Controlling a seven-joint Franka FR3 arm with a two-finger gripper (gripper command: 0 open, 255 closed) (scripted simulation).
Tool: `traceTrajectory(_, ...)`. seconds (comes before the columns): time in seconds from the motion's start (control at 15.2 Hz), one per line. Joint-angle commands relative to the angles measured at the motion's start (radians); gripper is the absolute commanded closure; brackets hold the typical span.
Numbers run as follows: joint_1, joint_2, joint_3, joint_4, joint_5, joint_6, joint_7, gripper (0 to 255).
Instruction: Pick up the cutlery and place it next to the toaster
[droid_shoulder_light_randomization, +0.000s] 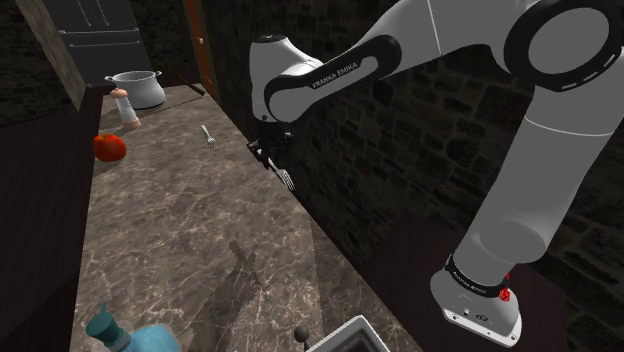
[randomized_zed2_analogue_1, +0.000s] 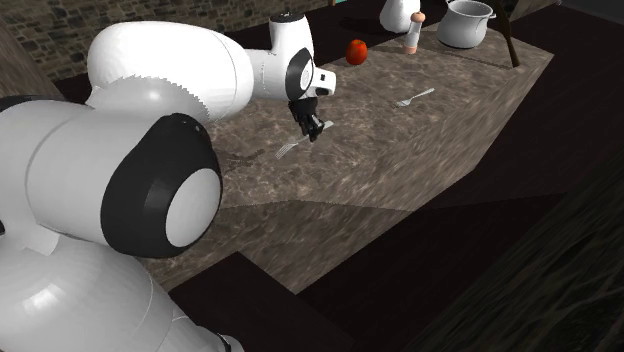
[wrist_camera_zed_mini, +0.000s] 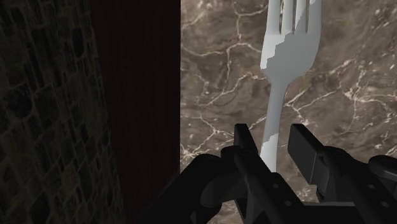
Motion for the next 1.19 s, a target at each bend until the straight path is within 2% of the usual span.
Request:
traceTrajectory(0.0, -0.001, -0.013, 0.001, 0.012, 0.007, -0.024, -0.006, 255)
traceTrajectory(1.12, -0.002, -0.063, 0.002, 0.184, 0.037, -0.242, -0.040, 255)
